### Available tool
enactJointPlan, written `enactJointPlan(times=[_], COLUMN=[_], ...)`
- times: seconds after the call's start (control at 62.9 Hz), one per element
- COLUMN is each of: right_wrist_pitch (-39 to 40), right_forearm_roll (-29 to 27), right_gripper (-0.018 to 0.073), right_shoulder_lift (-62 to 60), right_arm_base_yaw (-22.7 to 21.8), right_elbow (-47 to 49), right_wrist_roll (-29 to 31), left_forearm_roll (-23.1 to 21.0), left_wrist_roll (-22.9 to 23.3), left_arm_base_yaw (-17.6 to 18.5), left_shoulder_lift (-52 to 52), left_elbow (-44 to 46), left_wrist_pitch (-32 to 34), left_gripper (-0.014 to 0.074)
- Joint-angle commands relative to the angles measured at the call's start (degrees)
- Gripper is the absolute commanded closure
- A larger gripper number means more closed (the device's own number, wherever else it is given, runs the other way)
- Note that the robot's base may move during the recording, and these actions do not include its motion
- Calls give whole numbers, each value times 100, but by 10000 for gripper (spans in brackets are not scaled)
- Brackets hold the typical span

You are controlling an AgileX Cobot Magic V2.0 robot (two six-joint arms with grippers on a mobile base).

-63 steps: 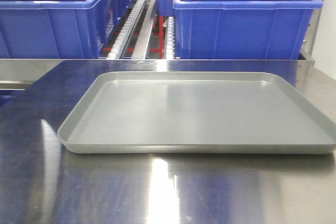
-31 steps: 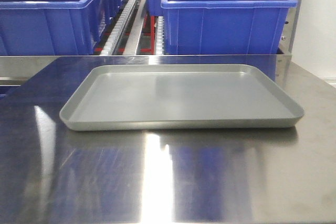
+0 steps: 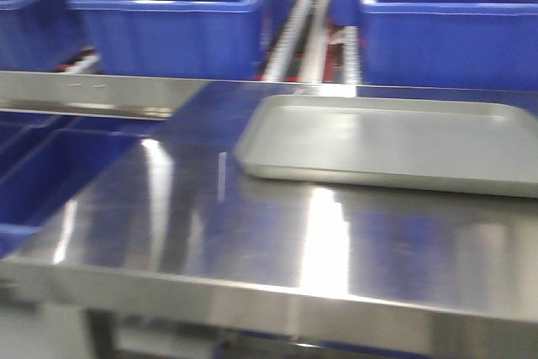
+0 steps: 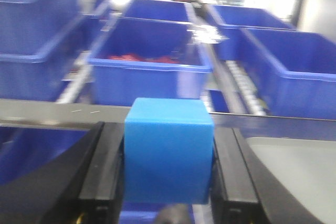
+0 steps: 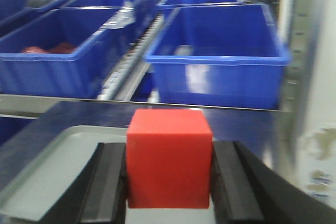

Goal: Sort and place red and blue blocks on shelf
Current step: 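Drive backward and turn away from the table holding both cubes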

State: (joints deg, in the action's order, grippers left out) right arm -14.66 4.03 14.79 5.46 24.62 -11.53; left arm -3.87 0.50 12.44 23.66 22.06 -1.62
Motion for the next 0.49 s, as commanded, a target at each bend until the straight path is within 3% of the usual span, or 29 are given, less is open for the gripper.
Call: enactJointPlan(times=[0.0, 0.477], right_wrist_pitch=[522, 522], right_forearm_roll=[94, 94], right_gripper=[187, 187], right_shoulder_lift=[53, 53], right_arm_base_yaw=[-42, -42], right_elbow=[157, 157], right_wrist_roll=[50, 50], left_forearm_roll=[-56, -56], left_wrist_roll=[5, 5], left_arm_base_yaw=[4, 4], left_shoulder_lift=[26, 26], left_elbow=[170, 170], left_wrist_pitch=[548, 548], left_gripper=[276, 276])
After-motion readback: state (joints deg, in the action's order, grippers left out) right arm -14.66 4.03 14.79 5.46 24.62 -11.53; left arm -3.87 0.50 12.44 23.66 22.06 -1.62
